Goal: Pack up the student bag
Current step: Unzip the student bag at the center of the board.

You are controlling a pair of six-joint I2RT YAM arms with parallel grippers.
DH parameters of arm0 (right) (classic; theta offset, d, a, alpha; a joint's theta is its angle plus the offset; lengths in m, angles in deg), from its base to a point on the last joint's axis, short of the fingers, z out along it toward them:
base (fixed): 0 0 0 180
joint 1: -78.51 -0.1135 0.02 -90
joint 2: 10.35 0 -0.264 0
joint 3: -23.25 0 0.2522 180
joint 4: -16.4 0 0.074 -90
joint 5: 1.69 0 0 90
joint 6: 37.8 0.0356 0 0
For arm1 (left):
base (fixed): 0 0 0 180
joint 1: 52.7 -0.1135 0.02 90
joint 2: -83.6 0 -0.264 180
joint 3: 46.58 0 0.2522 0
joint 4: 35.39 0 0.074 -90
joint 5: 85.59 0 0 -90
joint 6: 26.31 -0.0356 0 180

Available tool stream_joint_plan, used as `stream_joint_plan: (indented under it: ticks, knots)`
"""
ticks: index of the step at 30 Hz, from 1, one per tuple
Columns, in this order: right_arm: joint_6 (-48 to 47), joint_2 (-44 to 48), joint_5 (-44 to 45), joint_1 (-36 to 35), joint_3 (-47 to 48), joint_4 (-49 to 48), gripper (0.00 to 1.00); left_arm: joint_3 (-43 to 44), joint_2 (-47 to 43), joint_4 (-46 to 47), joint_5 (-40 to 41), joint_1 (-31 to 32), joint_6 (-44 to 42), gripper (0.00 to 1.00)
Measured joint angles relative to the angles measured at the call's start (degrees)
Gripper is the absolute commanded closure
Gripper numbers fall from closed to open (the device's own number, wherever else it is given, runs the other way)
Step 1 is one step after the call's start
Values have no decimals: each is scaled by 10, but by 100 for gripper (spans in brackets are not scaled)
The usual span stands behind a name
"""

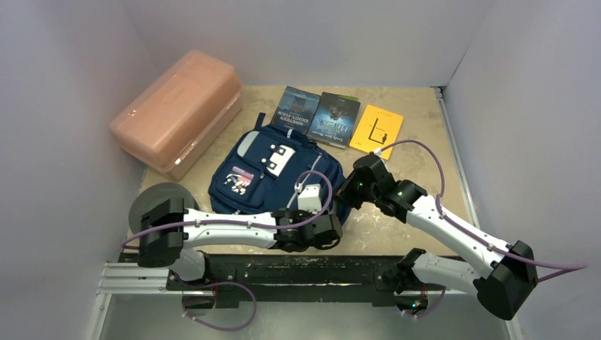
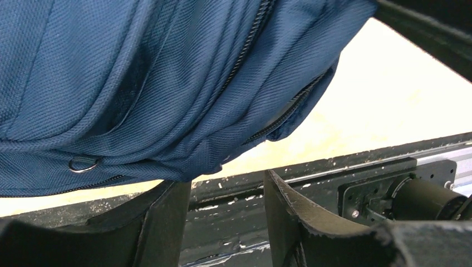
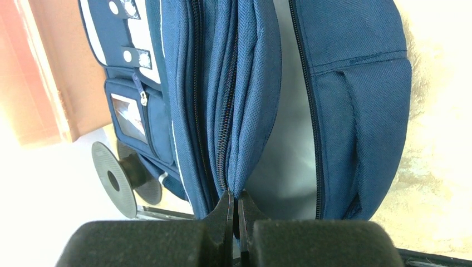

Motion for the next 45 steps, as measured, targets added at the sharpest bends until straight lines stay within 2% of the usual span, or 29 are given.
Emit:
stream_joint_plan:
  ticks: [9,14,18,22,25,29,34,38,39,40,41,42,44,45]
  knots:
    - [6,5,2,0,0,0,100,59,50,-50,20,-9,0,61]
    - [8,13,5,0,0,-2,100,83,68,-83,38,-10,5,74]
    - [11,13,5,0,0,-3,100,84,69,-104,52,-10,13,92]
    - [11,16,6,-1,0,-2,100,85,71,-120,63,-11,25,100]
    - [13,23,9,-2,0,0,100,82,71,-130,70,-12,39,100]
    - [12,43,15,-6,0,10,100,26,40,-111,73,-12,71,100]
    - [-13,55,20,-5,26,25,100,-137,-67,-131,64,-11,107,100]
    - [-50,58,-2,-2,33,20,100,-227,-145,-160,66,-9,125,100]
    - [-65,54,-14,-2,33,17,100,-233,-161,-160,65,-8,125,95]
    - [-78,46,-26,-2,33,10,100,-237,-176,-160,63,-7,121,85]
    - [-94,37,-39,-1,33,2,100,-238,-186,-160,60,-6,116,69]
    - [-108,27,-54,0,33,-8,100,-238,-197,-159,55,-6,106,62]
    - [-134,5,-86,1,33,-30,100,-236,-215,-156,43,-6,81,40]
    - [-145,-5,-103,0,33,-38,100,-234,-226,-153,35,-4,64,35]
